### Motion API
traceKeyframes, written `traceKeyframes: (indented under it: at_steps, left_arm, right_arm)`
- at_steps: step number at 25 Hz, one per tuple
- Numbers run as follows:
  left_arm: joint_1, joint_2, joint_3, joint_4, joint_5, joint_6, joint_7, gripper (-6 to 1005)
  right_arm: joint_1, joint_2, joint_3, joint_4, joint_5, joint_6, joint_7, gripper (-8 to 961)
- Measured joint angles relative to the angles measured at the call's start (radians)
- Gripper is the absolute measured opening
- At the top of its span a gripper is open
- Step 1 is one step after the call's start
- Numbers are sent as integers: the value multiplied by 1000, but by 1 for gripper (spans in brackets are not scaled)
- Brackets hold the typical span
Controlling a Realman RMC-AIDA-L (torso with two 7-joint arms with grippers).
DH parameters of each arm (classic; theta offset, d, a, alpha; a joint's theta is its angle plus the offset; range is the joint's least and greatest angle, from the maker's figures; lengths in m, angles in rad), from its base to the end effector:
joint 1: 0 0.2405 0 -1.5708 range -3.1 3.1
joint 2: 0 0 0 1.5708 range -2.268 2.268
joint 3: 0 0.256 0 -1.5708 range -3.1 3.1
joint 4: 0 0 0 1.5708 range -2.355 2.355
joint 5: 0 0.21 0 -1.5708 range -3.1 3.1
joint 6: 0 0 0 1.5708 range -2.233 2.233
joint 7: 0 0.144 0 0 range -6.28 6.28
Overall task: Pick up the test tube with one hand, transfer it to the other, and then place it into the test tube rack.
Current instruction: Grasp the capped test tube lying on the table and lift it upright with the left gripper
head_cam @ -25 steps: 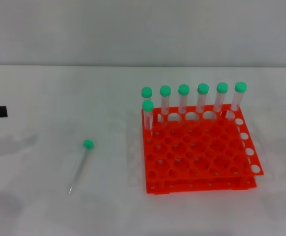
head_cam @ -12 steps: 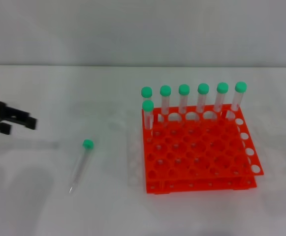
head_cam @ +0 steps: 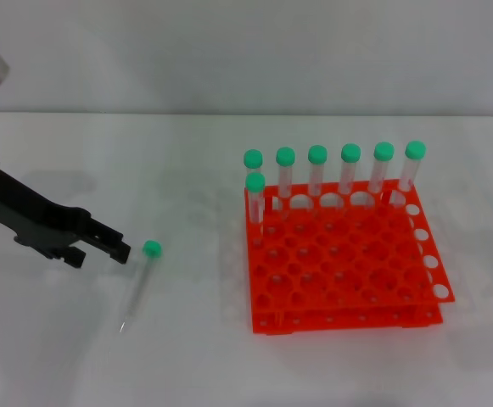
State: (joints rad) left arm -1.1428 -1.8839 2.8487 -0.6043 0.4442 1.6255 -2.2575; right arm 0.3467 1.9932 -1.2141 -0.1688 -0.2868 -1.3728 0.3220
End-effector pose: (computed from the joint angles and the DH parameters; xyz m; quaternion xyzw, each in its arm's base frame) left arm -0.2505 0.4010 0.0780 -0.7860 -0.6042 0.0719 0.1090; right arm 0.3506 0.3144 0.0697 -0.6729 0.1424 0.3426 0.6400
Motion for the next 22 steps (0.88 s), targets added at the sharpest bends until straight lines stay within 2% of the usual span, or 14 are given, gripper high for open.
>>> traceKeyframes:
  at_steps: [4, 7, 22]
  left_arm:
    - [-32, -3, 0, 40, 65, -6, -57, 854]
    - [-51, -17, 0, 48, 102, -8, -101, 853]
    - [-67, -54, 0, 115, 176, -99, -237, 849]
  right_arm:
    - [4, 2, 4, 0, 0, 0, 0, 856]
    - [5, 3, 4, 0, 0, 0, 0, 856]
    - [-3, 8, 10, 0, 0, -5, -39, 856]
